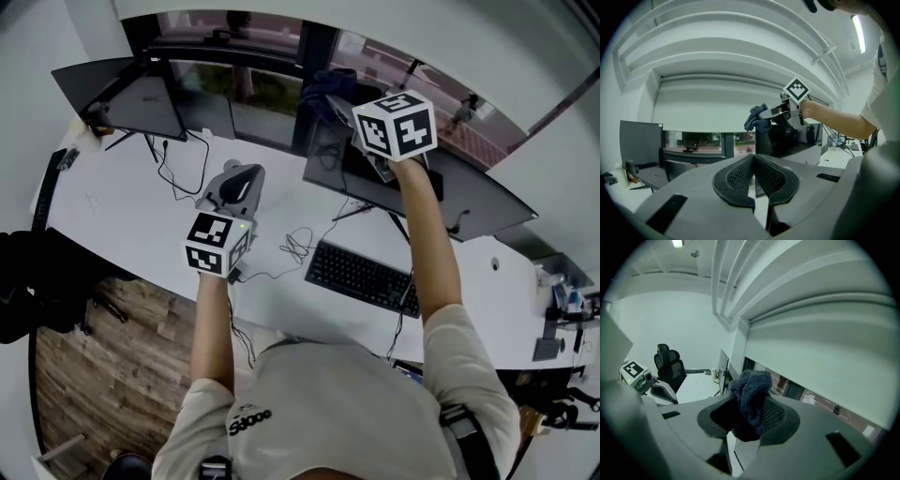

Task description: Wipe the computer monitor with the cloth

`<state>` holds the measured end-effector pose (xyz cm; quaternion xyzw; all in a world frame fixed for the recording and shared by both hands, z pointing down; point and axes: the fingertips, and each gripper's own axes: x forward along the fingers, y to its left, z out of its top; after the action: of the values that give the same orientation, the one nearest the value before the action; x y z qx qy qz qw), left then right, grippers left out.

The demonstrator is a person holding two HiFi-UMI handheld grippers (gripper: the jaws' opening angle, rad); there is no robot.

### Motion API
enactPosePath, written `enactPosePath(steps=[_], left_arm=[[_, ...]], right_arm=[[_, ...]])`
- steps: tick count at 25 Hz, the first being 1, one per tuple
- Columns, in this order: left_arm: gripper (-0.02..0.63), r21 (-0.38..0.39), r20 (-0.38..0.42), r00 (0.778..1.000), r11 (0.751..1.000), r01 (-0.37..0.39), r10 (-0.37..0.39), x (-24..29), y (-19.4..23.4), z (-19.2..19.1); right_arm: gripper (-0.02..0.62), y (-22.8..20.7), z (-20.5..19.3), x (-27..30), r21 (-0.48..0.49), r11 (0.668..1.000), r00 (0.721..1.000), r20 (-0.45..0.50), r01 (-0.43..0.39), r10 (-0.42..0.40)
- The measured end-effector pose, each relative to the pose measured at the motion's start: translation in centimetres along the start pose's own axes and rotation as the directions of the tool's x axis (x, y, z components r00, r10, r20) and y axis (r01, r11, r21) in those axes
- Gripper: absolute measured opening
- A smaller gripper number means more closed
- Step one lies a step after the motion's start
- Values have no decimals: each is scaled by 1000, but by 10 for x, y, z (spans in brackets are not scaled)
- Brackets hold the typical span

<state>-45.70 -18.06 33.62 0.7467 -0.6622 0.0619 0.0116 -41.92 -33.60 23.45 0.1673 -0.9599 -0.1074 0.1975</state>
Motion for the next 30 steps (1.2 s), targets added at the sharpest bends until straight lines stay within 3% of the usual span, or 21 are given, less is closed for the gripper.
enactPosePath(steps=[9, 30], left_arm=[[18, 28, 1, 998, 997, 66, -66, 18, -37, 8], [17, 100, 18, 982, 978, 185, -188, 77, -153, 43]], right_arm=[[103, -18, -22, -37, 6, 1000, 999, -41, 20, -19], [104, -87, -92, -159, 53, 986, 985, -79, 160, -155]])
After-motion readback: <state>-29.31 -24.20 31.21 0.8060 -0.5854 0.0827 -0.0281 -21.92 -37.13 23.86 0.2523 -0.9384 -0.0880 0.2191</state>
